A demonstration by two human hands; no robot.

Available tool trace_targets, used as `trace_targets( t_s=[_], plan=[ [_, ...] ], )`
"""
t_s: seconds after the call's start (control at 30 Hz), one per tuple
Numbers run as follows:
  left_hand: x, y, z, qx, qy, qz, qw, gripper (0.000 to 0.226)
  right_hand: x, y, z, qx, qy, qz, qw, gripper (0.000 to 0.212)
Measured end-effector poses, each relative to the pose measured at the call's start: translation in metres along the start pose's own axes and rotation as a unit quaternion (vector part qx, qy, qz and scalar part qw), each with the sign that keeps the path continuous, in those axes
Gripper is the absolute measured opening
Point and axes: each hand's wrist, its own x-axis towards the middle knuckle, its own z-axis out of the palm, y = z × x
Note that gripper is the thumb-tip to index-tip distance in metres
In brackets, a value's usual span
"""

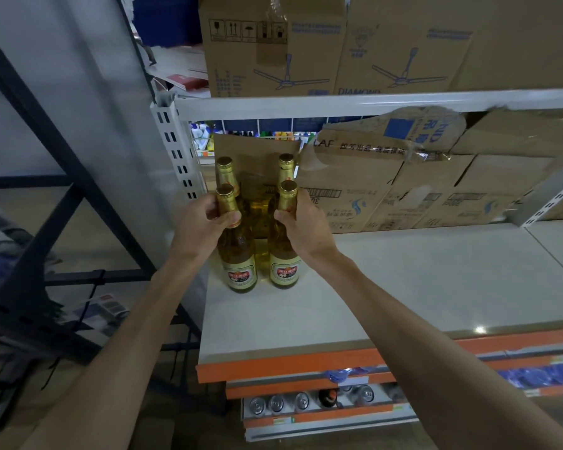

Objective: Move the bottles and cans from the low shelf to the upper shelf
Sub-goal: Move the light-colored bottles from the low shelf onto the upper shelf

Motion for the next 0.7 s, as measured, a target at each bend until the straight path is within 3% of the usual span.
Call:
trace_targets(
  t_s=[0.2,0.33,0.37,0.43,0.5,0.6,0.7],
  plan=[
    [-0.013,-0.007,0.004,-0.048,0.020,0.002,0.999,0.026,-0.016,0.013,-0.013,0.036,-0.006,0.040,0.999,0.042],
    [-0.058,-0.001,0.028,0.029,0.226,0.055,0.972,0.035,-0.042,0.036,-0.036,-0.007,0.010,0.048,0.999,0.031],
    [-0.073,0.007,0.038,0.046,0.241,0.059,0.968,0.033,-0.051,0.044,-0.045,-0.022,0.009,0.051,0.998,0.030],
    [-0.096,0.025,0.067,0.077,0.187,0.047,0.978,0.025,-0.071,0.061,-0.065,-0.052,0.006,0.054,0.997,0.031],
    [-0.112,0.041,0.103,0.127,0.073,0.041,0.988,0.026,-0.095,0.079,-0.092,-0.076,0.003,0.064,0.995,0.037],
    [-0.140,0.078,0.159,0.203,-0.066,0.028,0.977,0.043,-0.136,0.108,-0.144,-0.101,0.004,0.078,0.992,0.041],
    [-0.187,0.121,0.208,0.241,-0.124,0.044,0.961,0.059,-0.186,0.142,-0.200,-0.125,0.000,0.082,0.989,0.043]
  ],
)
